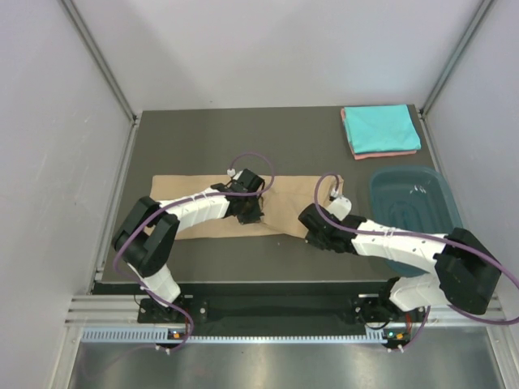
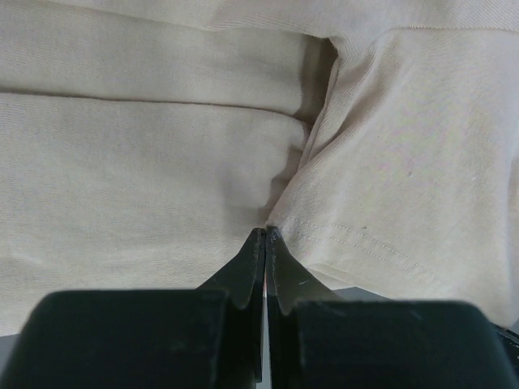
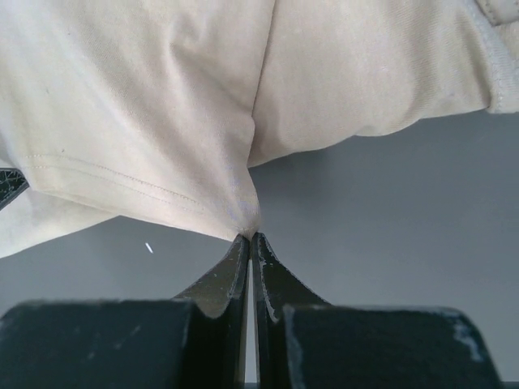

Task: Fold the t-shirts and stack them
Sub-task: Fold the tshirt

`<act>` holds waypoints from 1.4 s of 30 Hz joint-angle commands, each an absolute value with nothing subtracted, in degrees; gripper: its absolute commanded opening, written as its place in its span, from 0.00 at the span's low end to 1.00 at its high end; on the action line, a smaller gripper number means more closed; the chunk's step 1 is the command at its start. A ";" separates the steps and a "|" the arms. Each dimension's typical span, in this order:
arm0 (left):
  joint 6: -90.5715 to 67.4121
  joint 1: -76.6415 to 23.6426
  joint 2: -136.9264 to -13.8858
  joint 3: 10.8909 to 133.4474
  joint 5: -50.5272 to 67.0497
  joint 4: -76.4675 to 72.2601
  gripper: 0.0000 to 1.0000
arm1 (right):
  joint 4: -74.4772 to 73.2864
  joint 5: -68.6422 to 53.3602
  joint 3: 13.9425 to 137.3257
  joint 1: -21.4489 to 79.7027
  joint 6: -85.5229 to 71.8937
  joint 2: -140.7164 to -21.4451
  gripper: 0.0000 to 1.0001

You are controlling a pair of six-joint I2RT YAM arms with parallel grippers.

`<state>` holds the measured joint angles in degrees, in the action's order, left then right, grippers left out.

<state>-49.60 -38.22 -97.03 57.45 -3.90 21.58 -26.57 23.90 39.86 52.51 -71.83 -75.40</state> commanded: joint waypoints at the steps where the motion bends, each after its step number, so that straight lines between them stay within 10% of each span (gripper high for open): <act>1: -50.36 -38.41 -96.24 58.18 -3.78 22.94 0.00 | -28.22 26.90 41.31 53.26 -69.88 -73.65 0.00; 42: -51.33 -37.97 -99.22 64.33 1.05 26.72 0.00 | -24.62 24.36 44.82 49.32 -55.29 -74.18 0.00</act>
<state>-52.10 -38.33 -98.35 60.84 0.64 25.71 -26.92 25.39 42.00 51.29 -59.00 -75.35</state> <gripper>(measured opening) 0.011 0.009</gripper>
